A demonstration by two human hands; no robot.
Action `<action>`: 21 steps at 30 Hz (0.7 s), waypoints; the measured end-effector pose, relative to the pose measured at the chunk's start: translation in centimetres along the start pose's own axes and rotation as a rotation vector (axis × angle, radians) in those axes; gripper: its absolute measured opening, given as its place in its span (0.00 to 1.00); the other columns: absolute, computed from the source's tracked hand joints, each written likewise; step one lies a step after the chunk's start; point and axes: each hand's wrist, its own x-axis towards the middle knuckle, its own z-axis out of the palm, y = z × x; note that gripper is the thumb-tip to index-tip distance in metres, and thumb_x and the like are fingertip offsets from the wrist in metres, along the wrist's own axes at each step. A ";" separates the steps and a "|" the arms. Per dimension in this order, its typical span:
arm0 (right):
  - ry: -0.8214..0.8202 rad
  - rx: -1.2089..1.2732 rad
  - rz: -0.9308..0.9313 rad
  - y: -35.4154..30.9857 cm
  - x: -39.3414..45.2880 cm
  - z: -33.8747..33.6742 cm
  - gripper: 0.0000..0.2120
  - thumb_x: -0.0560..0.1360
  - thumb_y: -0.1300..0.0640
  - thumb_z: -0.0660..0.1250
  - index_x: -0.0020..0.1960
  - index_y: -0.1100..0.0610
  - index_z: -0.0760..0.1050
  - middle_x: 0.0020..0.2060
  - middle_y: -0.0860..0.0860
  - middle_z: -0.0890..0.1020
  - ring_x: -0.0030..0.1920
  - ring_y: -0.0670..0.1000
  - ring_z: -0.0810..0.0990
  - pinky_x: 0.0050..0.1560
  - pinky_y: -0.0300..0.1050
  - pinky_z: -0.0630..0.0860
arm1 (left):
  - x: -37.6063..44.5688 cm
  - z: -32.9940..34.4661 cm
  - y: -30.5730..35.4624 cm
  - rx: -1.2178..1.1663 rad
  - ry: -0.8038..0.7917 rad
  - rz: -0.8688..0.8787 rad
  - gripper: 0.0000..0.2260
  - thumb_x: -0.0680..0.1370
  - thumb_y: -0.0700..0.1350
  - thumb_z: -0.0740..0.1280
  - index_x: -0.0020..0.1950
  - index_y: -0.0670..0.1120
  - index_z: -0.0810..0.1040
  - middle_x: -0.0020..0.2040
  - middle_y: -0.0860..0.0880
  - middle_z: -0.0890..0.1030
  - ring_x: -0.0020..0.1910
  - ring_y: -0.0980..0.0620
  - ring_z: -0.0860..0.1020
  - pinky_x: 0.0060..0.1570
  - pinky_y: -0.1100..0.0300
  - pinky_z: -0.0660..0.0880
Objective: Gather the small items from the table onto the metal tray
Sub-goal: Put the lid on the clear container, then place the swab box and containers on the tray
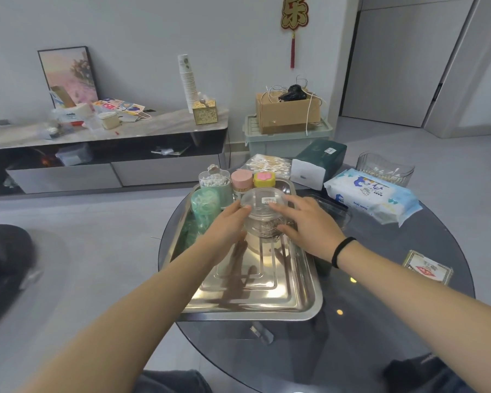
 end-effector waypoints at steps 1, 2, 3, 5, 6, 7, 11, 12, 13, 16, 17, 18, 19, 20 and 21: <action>0.008 0.009 0.002 0.1 -0.2 -0.2 0.24 0.76 0.48 0.62 0.71 0.45 0.63 0.70 0.51 0.66 0.67 0.54 0.63 0.64 0.50 0.67 | -0.3 0.2 0.0 0.051 0.024 0.027 0.10 0.81 0.48 0.58 0.61 0.57 0.73 0.61 0.53 0.77 0.57 0.54 0.76 0.58 0.56 0.72; 0.021 0.022 0.012 0.2 -0.4 -0.5 0.24 0.75 0.49 0.63 0.71 0.46 0.63 0.69 0.51 0.67 0.67 0.54 0.63 0.63 0.50 0.67 | -0.5 0.4 0.1 0.124 0.061 0.053 0.14 0.81 0.49 0.58 0.66 0.54 0.70 0.64 0.52 0.75 0.60 0.53 0.75 0.62 0.54 0.70; 0.039 0.032 0.027 0.3 -0.7 -0.8 0.24 0.75 0.49 0.63 0.70 0.47 0.65 0.68 0.51 0.68 0.66 0.54 0.64 0.62 0.50 0.67 | -0.6 0.6 0.1 0.211 0.099 0.077 0.19 0.80 0.50 0.58 0.71 0.51 0.66 0.68 0.50 0.72 0.64 0.50 0.72 0.65 0.52 0.68; 0.082 0.030 0.071 0.9 -1.2 -1.4 0.19 0.75 0.50 0.63 0.65 0.51 0.71 0.62 0.51 0.73 0.63 0.53 0.67 0.59 0.47 0.68 | -0.8 1.3 0.4 0.369 0.156 0.154 0.22 0.80 0.51 0.58 0.74 0.49 0.63 0.71 0.49 0.69 0.68 0.49 0.69 0.66 0.53 0.64; 0.100 0.017 0.095 1.2 -1.4 -1.6 0.16 0.75 0.51 0.62 0.62 0.52 0.74 0.59 0.52 0.75 0.61 0.53 0.69 0.57 0.46 0.68 | -1.0 1.6 0.5 0.413 0.166 0.202 0.21 0.80 0.50 0.58 0.73 0.48 0.64 0.71 0.49 0.69 0.69 0.49 0.68 0.65 0.55 0.64; 0.116 -0.002 0.125 1.6 -1.6 -1.8 0.14 0.76 0.51 0.62 0.60 0.53 0.76 0.57 0.52 0.77 0.58 0.53 0.70 0.55 0.46 0.69 | -1.1 2.2 0.8 0.449 0.164 0.249 0.20 0.80 0.49 0.58 0.72 0.47 0.66 0.71 0.49 0.69 0.69 0.50 0.67 0.64 0.57 0.63; 0.005 -0.132 0.302 3.8 -2.2 -2.5 0.14 0.76 0.53 0.60 0.58 0.53 0.78 0.54 0.53 0.81 0.57 0.55 0.74 0.55 0.49 0.73 | -0.9 5.0 1.7 0.601 0.134 0.340 0.15 0.79 0.44 0.58 0.65 0.48 0.75 0.70 0.50 0.71 0.71 0.50 0.65 0.72 0.48 0.57; -0.052 -0.152 0.343 4.4 -2.3 -2.5 0.14 0.76 0.52 0.61 0.57 0.54 0.78 0.54 0.54 0.81 0.57 0.55 0.75 0.55 0.49 0.74 | -0.7 5.7 1.9 0.603 0.118 0.340 0.15 0.79 0.44 0.59 0.63 0.48 0.76 0.69 0.50 0.72 0.70 0.49 0.66 0.72 0.47 0.58; -0.091 -0.164 0.371 5.0 -2.4 -2.6 0.13 0.76 0.52 0.61 0.56 0.55 0.79 0.53 0.54 0.82 0.56 0.56 0.76 0.55 0.49 0.75 | -0.5 6.5 2.0 0.592 0.101 0.346 0.14 0.78 0.44 0.59 0.62 0.48 0.77 0.67 0.50 0.74 0.69 0.50 0.68 0.71 0.47 0.60; -0.094 -0.178 0.363 6.1 -2.7 -2.4 0.09 0.75 0.54 0.64 0.47 0.55 0.82 0.46 0.54 0.83 0.51 0.56 0.78 0.50 0.48 0.75 | -0.3 8.3 2.1 0.583 0.080 0.330 0.13 0.79 0.44 0.59 0.58 0.50 0.79 0.62 0.50 0.77 0.62 0.52 0.72 0.68 0.46 0.63; -0.078 -0.169 0.366 6.3 -2.8 -2.4 0.08 0.74 0.54 0.65 0.45 0.55 0.82 0.45 0.54 0.83 0.50 0.56 0.78 0.50 0.48 0.75 | -0.2 8.8 2.0 0.583 0.073 0.319 0.12 0.79 0.44 0.58 0.58 0.50 0.79 0.61 0.49 0.78 0.60 0.51 0.74 0.67 0.46 0.64; -0.061 -0.143 0.382 6.5 -2.8 -2.5 0.07 0.74 0.54 0.66 0.44 0.55 0.82 0.45 0.53 0.83 0.49 0.55 0.78 0.50 0.48 0.75 | 0.0 9.2 2.0 0.581 0.060 0.310 0.12 0.79 0.44 0.58 0.58 0.50 0.79 0.59 0.48 0.80 0.59 0.49 0.75 0.66 0.44 0.65; -0.037 -0.095 0.408 6.7 -2.9 -2.8 0.06 0.73 0.54 0.66 0.43 0.54 0.81 0.44 0.52 0.83 0.48 0.54 0.78 0.49 0.46 0.74 | 0.1 9.5 2.0 0.579 0.047 0.309 0.13 0.79 0.44 0.58 0.58 0.50 0.79 0.56 0.46 0.81 0.57 0.46 0.77 0.64 0.44 0.68; -0.002 -0.029 0.442 7.0 -3.0 -3.2 0.05 0.73 0.54 0.67 0.41 0.54 0.81 0.44 0.51 0.83 0.47 0.54 0.78 0.48 0.45 0.73 | 0.4 9.7 2.0 0.577 0.033 0.314 0.13 0.79 0.44 0.58 0.59 0.50 0.79 0.56 0.46 0.81 0.56 0.45 0.78 0.62 0.46 0.69; 0.036 0.039 0.474 7.2 -3.2 -3.7 0.05 0.73 0.53 0.67 0.40 0.53 0.80 0.42 0.51 0.83 0.46 0.53 0.78 0.48 0.45 0.73 | 0.8 9.9 2.0 0.573 0.017 0.324 0.13 0.79 0.43 0.58 0.60 0.49 0.78 0.58 0.48 0.81 0.56 0.47 0.77 0.61 0.52 0.70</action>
